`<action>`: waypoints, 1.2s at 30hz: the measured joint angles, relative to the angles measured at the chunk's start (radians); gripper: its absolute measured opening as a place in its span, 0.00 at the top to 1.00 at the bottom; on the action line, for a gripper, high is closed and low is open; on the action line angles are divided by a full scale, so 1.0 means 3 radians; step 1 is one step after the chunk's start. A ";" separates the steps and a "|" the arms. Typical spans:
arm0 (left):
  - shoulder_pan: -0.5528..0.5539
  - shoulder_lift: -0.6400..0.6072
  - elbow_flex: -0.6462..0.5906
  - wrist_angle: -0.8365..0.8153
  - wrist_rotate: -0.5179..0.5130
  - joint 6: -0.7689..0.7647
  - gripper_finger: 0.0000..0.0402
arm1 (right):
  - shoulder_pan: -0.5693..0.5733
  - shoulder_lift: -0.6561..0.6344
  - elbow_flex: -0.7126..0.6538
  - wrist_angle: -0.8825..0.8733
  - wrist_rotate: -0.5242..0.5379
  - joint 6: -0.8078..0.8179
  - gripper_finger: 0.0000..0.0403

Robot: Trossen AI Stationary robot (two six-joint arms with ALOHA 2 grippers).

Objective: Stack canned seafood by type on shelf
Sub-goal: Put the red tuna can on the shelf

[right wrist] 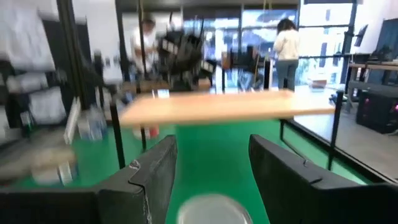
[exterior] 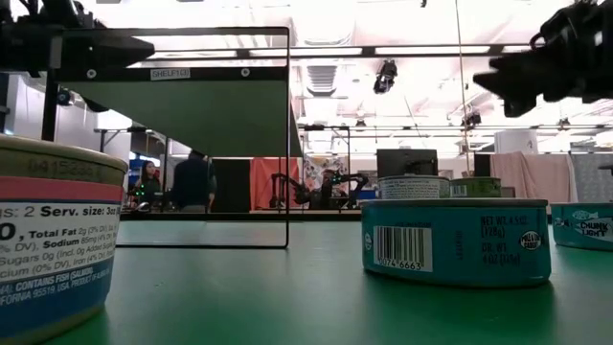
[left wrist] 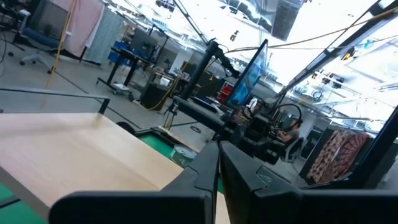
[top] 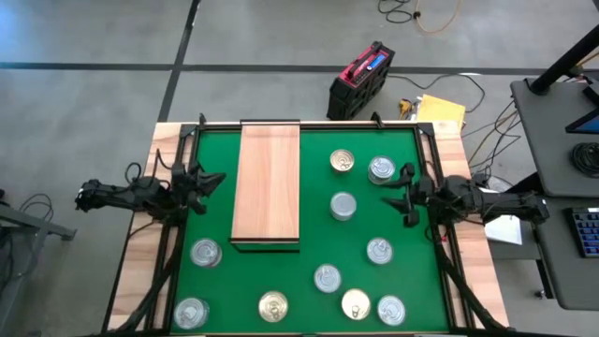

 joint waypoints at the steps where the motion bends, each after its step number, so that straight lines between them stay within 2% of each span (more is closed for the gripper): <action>1: 0.0000 0.0000 0.0000 0.0000 -0.0001 0.0000 1.00 | 0.0001 -0.0001 0.0000 0.0118 0.0037 0.0089 0.52; 5: -0.0006 0.0000 0.0000 0.0010 0.0017 0.0118 1.00 | 0.0000 -0.0003 0.0001 0.0321 0.0070 0.0175 0.52; 9: -0.0016 0.0056 0.0000 0.0268 0.0084 0.0021 1.00 | 0.0001 0.0064 0.0001 0.0269 0.0286 0.0258 0.52; 16: -0.0023 0.0508 0.0000 0.0676 0.0048 0.0063 1.00 | 0.0000 0.0238 0.0000 0.0579 0.0728 0.0093 0.52; 25: -0.0020 0.1058 0.0000 0.0796 0.0078 0.0166 1.00 | 0.0003 0.0299 0.0000 0.0336 0.0385 0.0142 0.52; 30: -0.0044 0.1174 0.0010 0.1238 0.0120 0.0155 1.00 | 0.0003 0.0295 0.0001 0.0508 0.0376 0.0494 0.52; 36: -0.0362 0.1561 0.0285 0.1196 0.0151 0.0388 1.00 | 0.0003 0.0297 0.0000 0.0526 0.0293 0.0586 0.52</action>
